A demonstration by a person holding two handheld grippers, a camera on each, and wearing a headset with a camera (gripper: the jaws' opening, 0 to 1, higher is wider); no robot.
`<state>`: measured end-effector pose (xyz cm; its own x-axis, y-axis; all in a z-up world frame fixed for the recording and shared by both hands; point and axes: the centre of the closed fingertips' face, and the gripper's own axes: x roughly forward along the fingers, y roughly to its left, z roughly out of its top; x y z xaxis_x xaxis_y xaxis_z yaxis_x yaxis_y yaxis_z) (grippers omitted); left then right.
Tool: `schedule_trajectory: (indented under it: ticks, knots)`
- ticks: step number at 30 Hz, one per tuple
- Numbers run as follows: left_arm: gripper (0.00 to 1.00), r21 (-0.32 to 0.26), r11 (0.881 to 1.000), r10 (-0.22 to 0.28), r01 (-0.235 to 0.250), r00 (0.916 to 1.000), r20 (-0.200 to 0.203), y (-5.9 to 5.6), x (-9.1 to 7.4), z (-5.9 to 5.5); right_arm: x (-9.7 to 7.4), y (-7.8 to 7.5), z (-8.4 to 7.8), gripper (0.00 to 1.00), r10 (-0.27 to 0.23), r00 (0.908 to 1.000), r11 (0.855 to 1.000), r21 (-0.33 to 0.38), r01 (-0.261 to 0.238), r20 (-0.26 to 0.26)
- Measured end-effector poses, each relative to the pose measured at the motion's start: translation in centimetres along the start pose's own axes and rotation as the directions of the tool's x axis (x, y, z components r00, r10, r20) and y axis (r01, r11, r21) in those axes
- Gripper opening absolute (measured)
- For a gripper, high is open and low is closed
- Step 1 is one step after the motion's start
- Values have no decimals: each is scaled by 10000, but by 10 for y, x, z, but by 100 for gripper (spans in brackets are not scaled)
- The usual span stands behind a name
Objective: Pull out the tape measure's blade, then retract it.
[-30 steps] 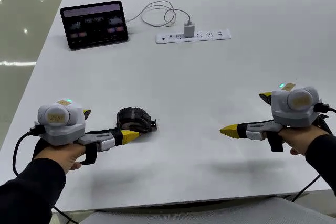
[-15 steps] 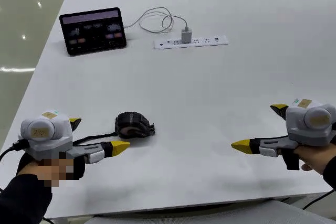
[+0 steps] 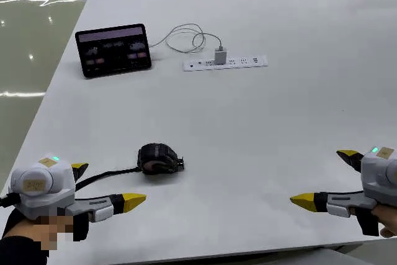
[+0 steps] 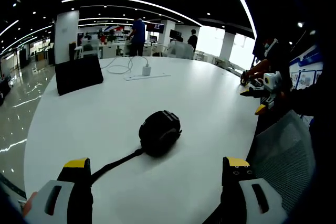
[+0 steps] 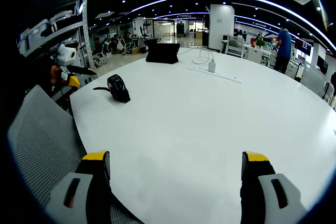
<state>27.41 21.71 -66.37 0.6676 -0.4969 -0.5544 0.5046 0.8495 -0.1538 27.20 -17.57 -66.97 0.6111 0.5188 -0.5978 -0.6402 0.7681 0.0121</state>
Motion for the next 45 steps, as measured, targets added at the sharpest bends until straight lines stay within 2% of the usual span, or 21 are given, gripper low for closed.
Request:
schedule_trajectory:
  ticks: [5,11,15,19,27,33,37,45]
  knots:
    - [100,-5,10000,32,-32,10000,-41,3,-4,-1,-8,-3,-5,100,-103,9999,9999,-38,103,-42]
    - [100,119,9999,-5,6,10000,-66,5,-5,3,-14,-6,-6,100,-161,9998,9998,-102,160,-106]
    - [100,175,9998,-51,52,9999,-86,3,-5,4,-16,-5,-7,100,-135,9997,9998,-135,132,-182]
    - [100,305,9993,-205,213,9995,-249,0,-5,0,-19,-3,-8,100,-84,9996,9996,-274,77,-257]
    - [100,184,9996,-220,226,9992,-329,2,-5,-7,-17,-2,-12,100,-74,9992,9991,-421,58,-381]
    - [100,189,9995,-237,244,9991,-348,2,-3,-6,-18,-5,-13,100,-110,9992,9988,-473,93,-371]
    - [100,156,9995,-276,282,9990,-364,2,1,-7,-13,-11,-19,100,-146,9987,9988,-468,123,-480]
    - [100,110,9996,-258,262,9988,-428,4,5,-13,-10,-9,-24,100,-113,9987,9990,-431,91,-502]
